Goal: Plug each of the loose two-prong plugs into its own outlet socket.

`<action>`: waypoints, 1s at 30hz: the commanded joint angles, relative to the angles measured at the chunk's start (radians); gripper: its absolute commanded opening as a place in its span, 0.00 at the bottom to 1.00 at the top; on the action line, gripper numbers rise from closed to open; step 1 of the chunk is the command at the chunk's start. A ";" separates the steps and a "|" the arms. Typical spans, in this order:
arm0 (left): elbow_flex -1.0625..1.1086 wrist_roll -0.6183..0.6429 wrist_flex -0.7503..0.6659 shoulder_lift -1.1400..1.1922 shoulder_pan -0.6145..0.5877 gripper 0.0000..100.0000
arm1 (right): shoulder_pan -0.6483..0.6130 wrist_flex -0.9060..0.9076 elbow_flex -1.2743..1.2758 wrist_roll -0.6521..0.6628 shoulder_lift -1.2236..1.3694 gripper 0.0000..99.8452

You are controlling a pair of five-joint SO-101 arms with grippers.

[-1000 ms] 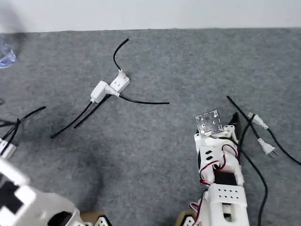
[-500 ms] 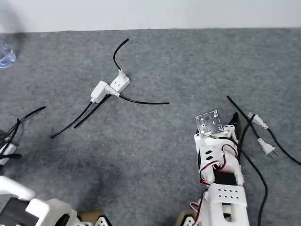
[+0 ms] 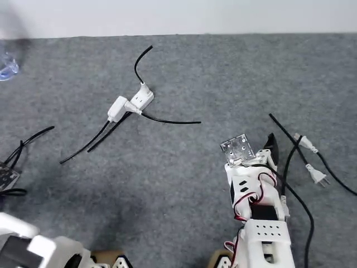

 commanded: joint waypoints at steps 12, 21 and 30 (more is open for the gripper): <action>-0.015 0.058 -0.178 0.226 0.020 0.23 | -0.008 -0.021 -0.008 0.011 -0.015 0.33; -0.007 -0.023 -0.064 0.180 0.040 0.02 | -0.008 -0.021 -0.008 0.011 -0.016 0.33; -0.133 0.040 0.433 -0.126 0.204 0.01 | -0.008 -0.021 -0.006 0.011 -0.018 0.33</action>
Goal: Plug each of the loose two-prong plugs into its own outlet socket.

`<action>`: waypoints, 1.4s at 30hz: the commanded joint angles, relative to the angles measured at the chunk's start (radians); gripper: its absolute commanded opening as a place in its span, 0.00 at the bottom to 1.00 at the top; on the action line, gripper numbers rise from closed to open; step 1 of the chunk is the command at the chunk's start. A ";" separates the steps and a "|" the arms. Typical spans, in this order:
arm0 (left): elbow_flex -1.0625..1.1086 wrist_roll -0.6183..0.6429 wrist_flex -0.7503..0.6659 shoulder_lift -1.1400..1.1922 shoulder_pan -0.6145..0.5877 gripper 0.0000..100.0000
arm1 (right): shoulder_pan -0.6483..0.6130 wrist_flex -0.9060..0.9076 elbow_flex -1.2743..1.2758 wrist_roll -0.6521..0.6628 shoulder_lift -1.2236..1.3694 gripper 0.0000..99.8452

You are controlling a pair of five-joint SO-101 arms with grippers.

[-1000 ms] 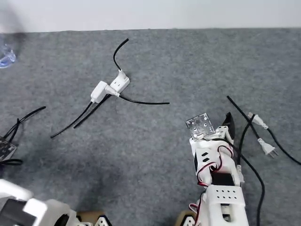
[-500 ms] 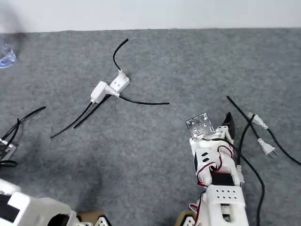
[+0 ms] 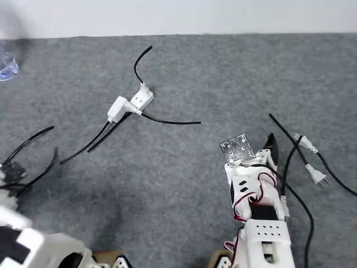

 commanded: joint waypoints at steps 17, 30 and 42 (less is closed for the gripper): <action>0.156 0.594 0.338 -0.865 0.997 0.01 | 0.007 -0.021 -0.011 0.011 -0.024 0.33; 0.268 0.925 0.192 -0.690 1.521 0.01 | 0.147 -0.021 -0.057 -0.150 -0.025 0.33; 0.271 0.927 -0.118 -0.239 1.656 0.01 | 0.147 -0.022 -0.057 -0.146 -0.025 0.33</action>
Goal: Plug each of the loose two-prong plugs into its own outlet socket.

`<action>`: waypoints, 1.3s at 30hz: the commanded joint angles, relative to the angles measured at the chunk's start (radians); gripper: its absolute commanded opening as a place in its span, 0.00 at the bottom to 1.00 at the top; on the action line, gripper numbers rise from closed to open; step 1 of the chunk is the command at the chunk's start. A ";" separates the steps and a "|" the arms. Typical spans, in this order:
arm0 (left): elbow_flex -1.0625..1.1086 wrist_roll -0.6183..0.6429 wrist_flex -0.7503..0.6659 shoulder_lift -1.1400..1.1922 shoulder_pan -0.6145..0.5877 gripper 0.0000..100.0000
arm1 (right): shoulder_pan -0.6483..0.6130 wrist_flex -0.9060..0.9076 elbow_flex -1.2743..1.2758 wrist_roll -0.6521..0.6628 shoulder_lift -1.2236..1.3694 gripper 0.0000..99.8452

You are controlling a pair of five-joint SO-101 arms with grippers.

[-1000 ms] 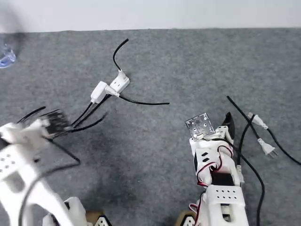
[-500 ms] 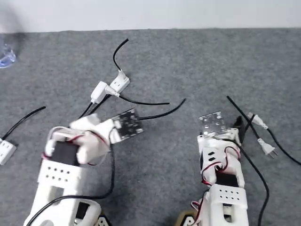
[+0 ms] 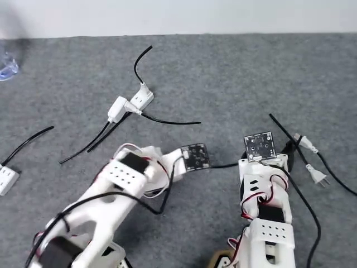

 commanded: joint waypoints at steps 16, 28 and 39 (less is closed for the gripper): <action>-0.065 0.005 0.012 0.160 0.089 0.02 | 0.015 -0.022 -0.057 -0.006 -0.016 0.33; -0.093 0.002 0.080 0.146 0.089 0.20 | 0.013 -0.022 -0.057 -0.006 -0.015 0.33; -0.194 0.164 0.310 -0.325 0.118 0.20 | 0.012 -0.022 -0.057 -0.006 -0.013 0.33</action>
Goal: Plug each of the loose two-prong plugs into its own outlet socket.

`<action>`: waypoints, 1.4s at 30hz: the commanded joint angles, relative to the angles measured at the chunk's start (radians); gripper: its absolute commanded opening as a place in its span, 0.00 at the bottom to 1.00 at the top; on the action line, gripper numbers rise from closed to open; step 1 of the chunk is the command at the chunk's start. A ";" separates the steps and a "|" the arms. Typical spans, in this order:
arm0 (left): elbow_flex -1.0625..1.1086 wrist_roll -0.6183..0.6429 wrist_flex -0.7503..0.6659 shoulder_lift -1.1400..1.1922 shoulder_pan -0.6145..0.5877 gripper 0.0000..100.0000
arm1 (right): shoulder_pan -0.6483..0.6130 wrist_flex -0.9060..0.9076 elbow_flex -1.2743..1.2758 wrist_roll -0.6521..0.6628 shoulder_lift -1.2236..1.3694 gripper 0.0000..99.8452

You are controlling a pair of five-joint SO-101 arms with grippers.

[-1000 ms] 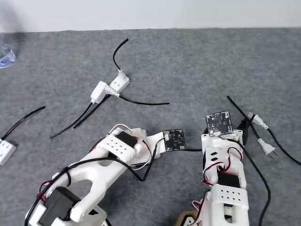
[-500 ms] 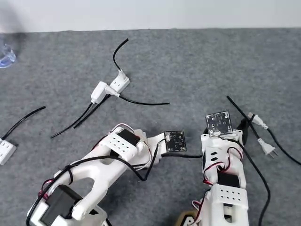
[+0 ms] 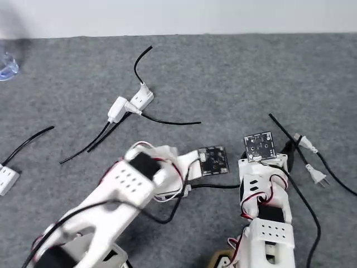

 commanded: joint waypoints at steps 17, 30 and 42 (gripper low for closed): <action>0.636 0.230 -0.095 -1.154 -0.393 0.20 | -0.008 -0.021 -0.057 -0.005 -0.007 0.33; 0.958 0.408 -0.364 -1.373 -0.669 0.20 | -0.024 0.116 -0.130 0.034 -0.016 0.33; 0.958 0.463 -0.350 -1.375 -0.667 0.20 | 0.071 0.802 -0.632 0.141 -0.004 0.33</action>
